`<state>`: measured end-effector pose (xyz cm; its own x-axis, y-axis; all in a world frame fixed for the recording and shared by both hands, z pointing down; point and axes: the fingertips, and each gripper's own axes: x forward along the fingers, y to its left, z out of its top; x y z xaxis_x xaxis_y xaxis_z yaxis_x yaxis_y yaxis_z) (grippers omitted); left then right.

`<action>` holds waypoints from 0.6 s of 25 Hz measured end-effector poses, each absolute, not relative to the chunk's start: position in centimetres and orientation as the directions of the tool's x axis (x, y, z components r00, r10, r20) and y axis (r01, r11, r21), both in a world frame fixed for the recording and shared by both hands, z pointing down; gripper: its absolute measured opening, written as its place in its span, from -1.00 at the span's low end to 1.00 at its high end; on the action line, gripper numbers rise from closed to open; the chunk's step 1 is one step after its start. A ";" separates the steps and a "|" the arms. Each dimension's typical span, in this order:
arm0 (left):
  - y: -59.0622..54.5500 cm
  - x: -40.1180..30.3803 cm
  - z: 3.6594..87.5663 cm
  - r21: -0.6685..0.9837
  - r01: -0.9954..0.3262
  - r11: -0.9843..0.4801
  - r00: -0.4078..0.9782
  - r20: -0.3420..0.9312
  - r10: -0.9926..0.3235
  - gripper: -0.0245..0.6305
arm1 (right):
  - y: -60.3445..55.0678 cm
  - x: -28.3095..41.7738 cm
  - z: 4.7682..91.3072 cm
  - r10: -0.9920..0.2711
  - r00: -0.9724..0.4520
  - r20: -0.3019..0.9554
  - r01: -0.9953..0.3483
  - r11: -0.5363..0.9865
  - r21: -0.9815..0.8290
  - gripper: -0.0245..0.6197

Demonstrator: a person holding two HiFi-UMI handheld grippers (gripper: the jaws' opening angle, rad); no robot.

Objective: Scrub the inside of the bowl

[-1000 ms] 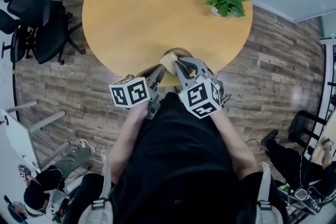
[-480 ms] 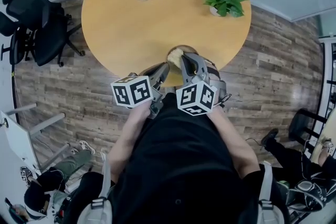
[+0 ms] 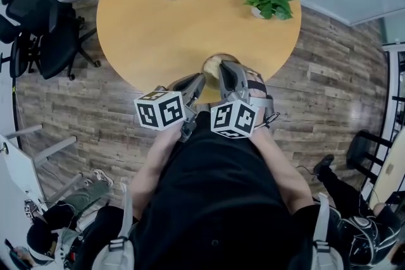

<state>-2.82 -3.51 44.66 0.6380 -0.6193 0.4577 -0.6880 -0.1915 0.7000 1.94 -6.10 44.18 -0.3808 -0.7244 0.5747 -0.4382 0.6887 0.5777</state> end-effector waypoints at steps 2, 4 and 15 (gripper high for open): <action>-3.5 -3.1 44.6 0.693 -0.697 -0.187 0.627 0.461 -0.628 -0.88 | -5.7 1.6 44.5 -0.698 -0.399 0.595 -0.435 0.715 0.548 -0.84; -3.5 -3.5 44.6 0.685 -0.706 -0.178 0.614 0.467 -0.637 -0.88 | -5.2 1.3 44.8 -0.670 -0.418 0.614 -0.431 0.741 0.515 -0.84; -3.2 -4.1 44.8 0.663 -0.731 -0.161 0.578 0.477 -0.662 -0.88 | -4.3 1.1 45.1 -0.477 -0.612 0.631 -0.648 0.760 -0.054 -0.84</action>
